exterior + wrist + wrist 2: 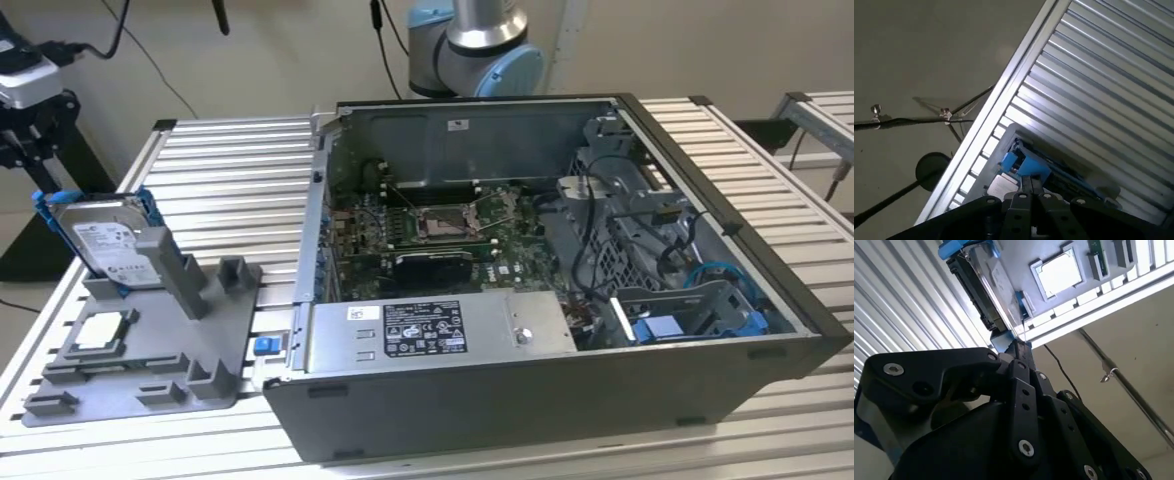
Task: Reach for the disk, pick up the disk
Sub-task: 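Pick up the disk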
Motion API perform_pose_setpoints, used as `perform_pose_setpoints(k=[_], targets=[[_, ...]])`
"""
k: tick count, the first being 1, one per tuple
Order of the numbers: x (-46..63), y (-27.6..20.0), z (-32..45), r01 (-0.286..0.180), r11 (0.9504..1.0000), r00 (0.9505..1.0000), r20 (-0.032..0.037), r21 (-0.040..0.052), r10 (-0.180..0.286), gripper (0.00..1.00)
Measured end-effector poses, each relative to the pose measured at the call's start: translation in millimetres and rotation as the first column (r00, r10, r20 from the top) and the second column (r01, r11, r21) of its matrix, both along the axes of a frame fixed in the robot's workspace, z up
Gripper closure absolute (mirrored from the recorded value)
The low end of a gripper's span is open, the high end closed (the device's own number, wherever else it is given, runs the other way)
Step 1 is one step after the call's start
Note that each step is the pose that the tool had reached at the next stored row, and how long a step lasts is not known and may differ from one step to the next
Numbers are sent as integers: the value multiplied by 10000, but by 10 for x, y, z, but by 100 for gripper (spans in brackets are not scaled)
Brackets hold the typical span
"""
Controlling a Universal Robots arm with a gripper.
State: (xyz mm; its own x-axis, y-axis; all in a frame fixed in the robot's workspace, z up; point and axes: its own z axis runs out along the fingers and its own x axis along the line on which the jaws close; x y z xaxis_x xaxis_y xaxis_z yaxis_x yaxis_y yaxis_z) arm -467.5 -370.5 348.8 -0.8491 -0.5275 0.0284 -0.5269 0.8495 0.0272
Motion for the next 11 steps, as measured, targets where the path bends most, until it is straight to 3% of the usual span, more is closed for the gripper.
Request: perform_pose_setpoints(k=[5,11], targets=[[-1,0,0,-882,9961,9961,-1,-18,882,100],[-2,0,0,-1921,9814,9814,-5,-49,1921,100]])
